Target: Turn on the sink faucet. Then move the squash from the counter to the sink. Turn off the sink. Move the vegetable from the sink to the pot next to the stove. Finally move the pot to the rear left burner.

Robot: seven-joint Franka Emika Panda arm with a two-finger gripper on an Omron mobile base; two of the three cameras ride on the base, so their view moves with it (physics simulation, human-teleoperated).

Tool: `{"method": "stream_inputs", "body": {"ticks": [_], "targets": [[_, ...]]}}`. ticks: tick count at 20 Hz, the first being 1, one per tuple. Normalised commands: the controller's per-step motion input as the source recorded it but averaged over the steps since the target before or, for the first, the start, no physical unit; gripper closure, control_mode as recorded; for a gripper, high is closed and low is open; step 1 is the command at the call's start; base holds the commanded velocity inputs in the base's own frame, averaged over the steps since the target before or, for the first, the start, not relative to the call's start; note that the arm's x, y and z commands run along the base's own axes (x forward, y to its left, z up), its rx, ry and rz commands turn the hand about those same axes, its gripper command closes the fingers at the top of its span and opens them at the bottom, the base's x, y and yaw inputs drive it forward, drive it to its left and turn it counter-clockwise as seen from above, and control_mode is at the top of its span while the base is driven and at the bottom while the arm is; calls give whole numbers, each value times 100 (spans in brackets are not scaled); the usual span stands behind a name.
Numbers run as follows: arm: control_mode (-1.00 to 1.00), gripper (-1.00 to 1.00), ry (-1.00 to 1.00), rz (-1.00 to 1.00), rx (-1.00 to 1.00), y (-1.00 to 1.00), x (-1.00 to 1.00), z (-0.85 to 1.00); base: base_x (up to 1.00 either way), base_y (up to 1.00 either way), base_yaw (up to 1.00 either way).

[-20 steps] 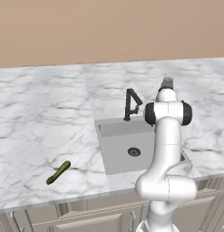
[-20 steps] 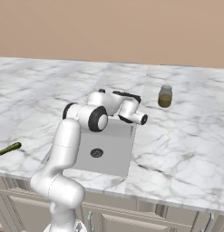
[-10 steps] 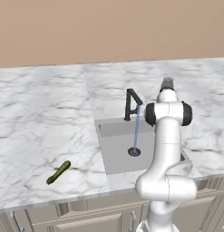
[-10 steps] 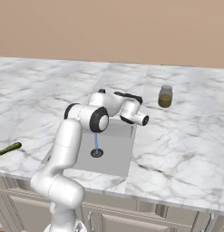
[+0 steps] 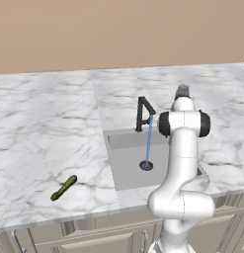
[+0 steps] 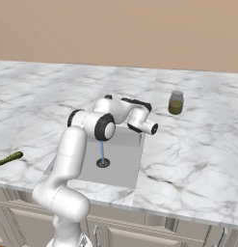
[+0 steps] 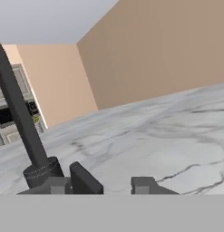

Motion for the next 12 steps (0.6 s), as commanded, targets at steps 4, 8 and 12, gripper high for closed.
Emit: {"method": "stream_inputs", "body": {"ticks": [4, 8, 12], "targets": [[-100, -100, 0, -1, 0, -3, -23, 34, 0, 0, 0], [-100, -100, 0, -2, 0, -8, -21, 36, 0, 0, 0], [-100, -100, 0, -2, 0, -12, -25, 32, 0, 0, 0]]}}
